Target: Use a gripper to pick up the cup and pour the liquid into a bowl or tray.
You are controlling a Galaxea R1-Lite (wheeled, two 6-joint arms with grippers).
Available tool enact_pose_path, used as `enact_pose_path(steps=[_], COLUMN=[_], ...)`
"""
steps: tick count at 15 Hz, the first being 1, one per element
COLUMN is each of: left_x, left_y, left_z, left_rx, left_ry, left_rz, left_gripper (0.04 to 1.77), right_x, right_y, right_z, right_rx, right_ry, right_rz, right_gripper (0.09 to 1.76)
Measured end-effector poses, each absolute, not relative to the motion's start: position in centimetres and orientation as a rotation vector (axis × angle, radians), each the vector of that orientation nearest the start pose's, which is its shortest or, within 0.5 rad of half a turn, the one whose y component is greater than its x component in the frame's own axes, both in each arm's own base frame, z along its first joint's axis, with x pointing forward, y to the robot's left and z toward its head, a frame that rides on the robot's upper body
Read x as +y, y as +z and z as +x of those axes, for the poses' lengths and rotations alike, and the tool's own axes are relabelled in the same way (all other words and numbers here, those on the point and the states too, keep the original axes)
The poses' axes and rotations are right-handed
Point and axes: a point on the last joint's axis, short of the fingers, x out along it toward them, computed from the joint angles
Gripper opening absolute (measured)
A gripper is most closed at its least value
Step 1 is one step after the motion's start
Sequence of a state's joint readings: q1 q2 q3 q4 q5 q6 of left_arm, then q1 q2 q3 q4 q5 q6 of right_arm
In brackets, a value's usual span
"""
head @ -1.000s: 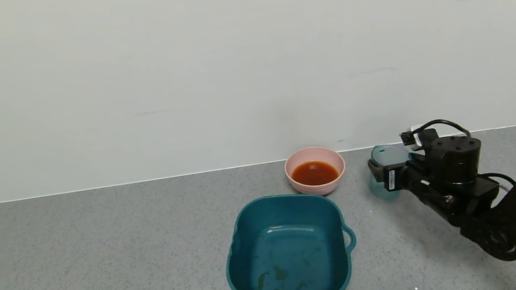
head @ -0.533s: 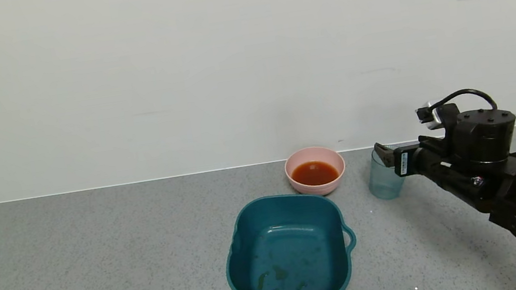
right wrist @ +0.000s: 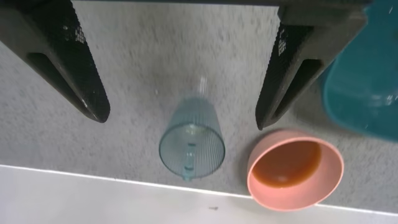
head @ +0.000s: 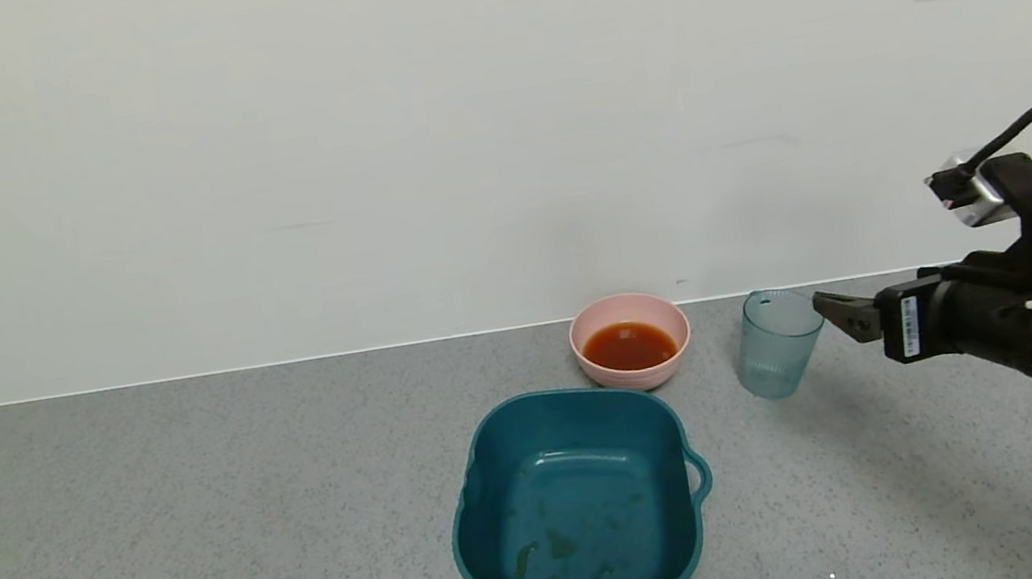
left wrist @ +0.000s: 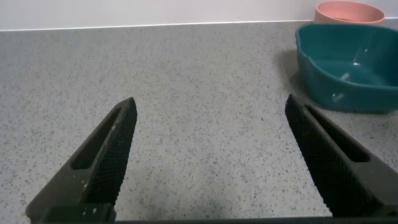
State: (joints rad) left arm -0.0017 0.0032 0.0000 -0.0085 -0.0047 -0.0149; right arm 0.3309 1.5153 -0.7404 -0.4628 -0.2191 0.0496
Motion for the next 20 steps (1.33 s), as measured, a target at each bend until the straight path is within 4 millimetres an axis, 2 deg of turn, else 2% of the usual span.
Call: enact_pose_path(steps=[4,11,16,20], left_x=[0.0,0.0,0.0,0.0], left_y=[7.6,7.6,7.6,7.6], left_z=[-2.3,-2.3,-2.3,-2.3], left_rx=[-0.006,-0.005,-0.005,-0.006], left_ry=[-0.006,-0.006,-0.007,-0.006], left_rz=[-0.015,-0.015,-0.015,-0.015], left_gripper=[1.72,1.72,1.72,1.72], right_x=[6.2,3.3,1.2,0.0], right_y=[21.9,21.3,21.9,21.3], right_z=[19.3,11.5,6.3,1.9], right_rx=[0.298,0.25,0.185,0.127], right_ry=[0.101,0.097,0.068,0.035], right_rz=[-0.04,-0.056,-0.07,-0.052], right_gripper=[1.7,1.7,1.7,1.7])
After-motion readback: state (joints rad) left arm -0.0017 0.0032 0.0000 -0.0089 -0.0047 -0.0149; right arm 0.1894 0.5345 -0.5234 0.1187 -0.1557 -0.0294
